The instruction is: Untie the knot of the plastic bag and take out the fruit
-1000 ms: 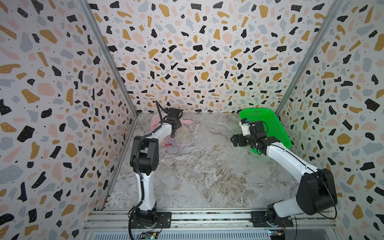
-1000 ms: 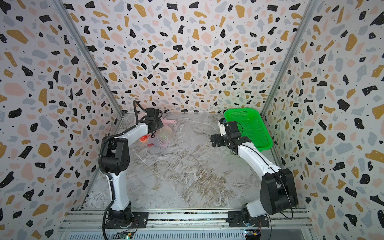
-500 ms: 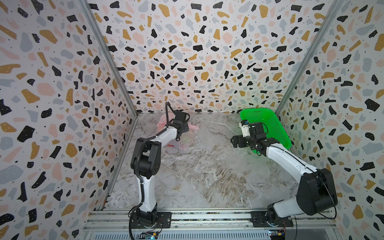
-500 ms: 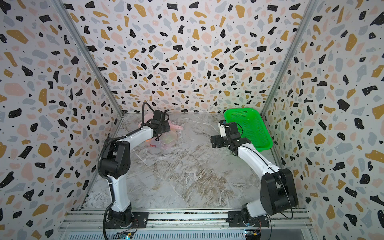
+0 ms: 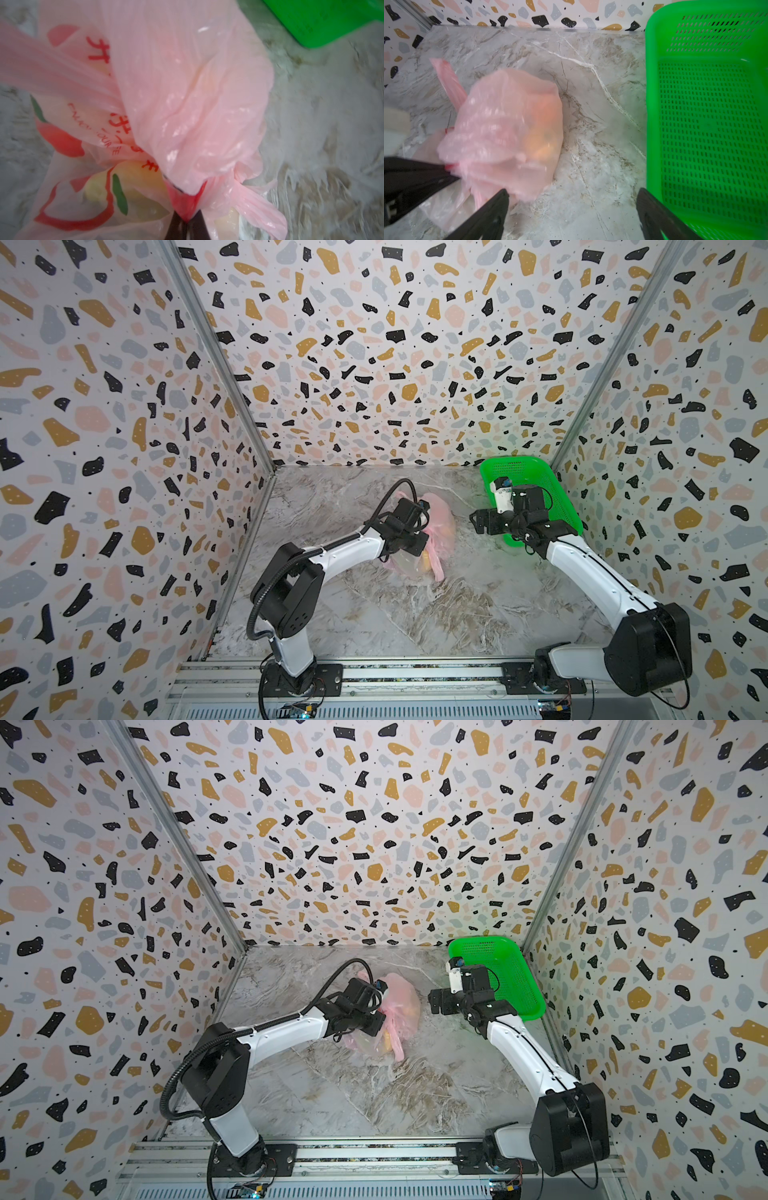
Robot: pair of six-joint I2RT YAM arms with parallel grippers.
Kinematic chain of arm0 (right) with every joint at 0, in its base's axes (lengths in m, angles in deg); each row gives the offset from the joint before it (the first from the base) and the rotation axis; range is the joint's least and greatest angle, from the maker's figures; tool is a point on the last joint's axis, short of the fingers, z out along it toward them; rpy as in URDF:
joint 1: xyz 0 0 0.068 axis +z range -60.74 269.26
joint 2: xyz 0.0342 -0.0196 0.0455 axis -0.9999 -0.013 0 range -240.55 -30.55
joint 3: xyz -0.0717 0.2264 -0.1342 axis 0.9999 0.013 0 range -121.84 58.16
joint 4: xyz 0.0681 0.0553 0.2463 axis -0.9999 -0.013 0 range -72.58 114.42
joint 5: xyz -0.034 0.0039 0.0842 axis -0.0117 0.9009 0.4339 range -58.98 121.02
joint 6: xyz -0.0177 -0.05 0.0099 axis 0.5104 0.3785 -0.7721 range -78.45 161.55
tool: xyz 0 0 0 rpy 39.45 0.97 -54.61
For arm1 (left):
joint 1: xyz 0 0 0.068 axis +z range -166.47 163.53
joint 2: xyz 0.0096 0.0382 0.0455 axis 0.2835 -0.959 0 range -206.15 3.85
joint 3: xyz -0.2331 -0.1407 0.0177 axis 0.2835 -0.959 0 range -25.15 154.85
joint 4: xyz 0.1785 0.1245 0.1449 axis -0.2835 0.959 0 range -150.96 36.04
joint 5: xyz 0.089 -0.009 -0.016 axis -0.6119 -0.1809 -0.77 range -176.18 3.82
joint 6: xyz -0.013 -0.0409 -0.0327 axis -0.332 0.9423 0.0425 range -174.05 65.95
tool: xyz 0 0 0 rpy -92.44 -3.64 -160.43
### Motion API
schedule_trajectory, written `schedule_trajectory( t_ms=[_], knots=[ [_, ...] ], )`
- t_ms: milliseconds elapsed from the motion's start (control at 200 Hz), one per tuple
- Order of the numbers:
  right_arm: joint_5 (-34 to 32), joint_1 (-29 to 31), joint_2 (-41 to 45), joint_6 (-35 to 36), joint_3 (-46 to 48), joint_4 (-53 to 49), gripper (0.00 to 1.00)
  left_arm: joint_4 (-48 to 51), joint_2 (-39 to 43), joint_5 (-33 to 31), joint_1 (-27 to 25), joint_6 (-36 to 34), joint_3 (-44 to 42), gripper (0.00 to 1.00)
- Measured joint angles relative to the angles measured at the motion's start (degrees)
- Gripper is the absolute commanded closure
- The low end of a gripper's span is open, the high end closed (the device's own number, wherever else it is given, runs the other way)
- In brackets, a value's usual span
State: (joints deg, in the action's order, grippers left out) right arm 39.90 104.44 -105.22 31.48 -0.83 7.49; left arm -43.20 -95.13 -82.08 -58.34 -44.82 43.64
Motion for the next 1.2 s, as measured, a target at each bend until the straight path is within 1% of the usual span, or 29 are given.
schedule_trajectory(
  t_ms=[35,75,120,165,185,220,240,380,581,711,821,886,1026,1196],
  knots=[
    [0.28,-0.37,0.83,0.00,0.00,-0.31,0.03,1.01,1.36,0.22,-0.72,-0.90,-1.40,0.99],
    [0.61,-0.63,1.81,-0.02,0.00,-0.70,0.03,1.97,2.86,0.26,-1.20,-1.62,-3.02,0.95],
    [1.05,-0.66,2.78,-0.02,0.09,-0.94,0.03,2.82,4.76,-0.20,-1.44,-2.36,-5.03,0.85],
    [1.55,-0.66,3.61,-0.02,0.35,-1.11,0.03,3.50,6.43,-0.98,-1.40,-2.86,-6.58,0.80],
    [1.86,-0.66,3.98,-0.02,0.55,-1.14,0.03,3.78,7.13,-1.53,-1.36,-2.84,-7.21,0.76],
    [2.19,-0.66,4.48,-0.02,0.94,-1.18,0.03,4.26,8.15,-2.32,-1.31,-3.08,-7.98,0.66],
    [2.40,-0.66,4.72,-0.02,1.20,-1.27,0.03,4.48,8.59,-2.86,-1.31,-3.26,-8.22,0.61],
    [4.46,-0.66,5.16,0.20,2.67,-2.12,0.03,4.79,11.23,-5.46,-1.27,-3.69,-8.39,0.42],
    [8.24,0.13,5.88,2.29,2.93,-3.23,0.03,4.63,17.00,-6.32,-1.27,-4.13,-8.46,0.26],
    [9.60,3.63,6.58,4.74,2.23,-5.07,0.03,3.96,23.02,-3.85,-1.27,-4.98,-10.25,0.16],
    [10.03,6.62,6.62,6.62,1.33,-6.47,0.03,2.51,28.06,-0.81,-1.29,-6.47,-14.49,0.15],
    [10.27,7.74,6.80,7.72,1.27,-7.10,0.03,2.51,29.09,0.17,-1.29,-7.85,-16.61,0.15],
    [10.38,8.85,7.02,10.34,1.16,-8.76,0.03,2.78,27.28,0.00,-1.31,-10.78,-19.19,0.14],
    [10.01,10.14,7.08,12.94,0.39,-9.94,0.03,1.53,24.55,-0.81,-1.31,-12.90,-19.37,0.13]
  ],
)
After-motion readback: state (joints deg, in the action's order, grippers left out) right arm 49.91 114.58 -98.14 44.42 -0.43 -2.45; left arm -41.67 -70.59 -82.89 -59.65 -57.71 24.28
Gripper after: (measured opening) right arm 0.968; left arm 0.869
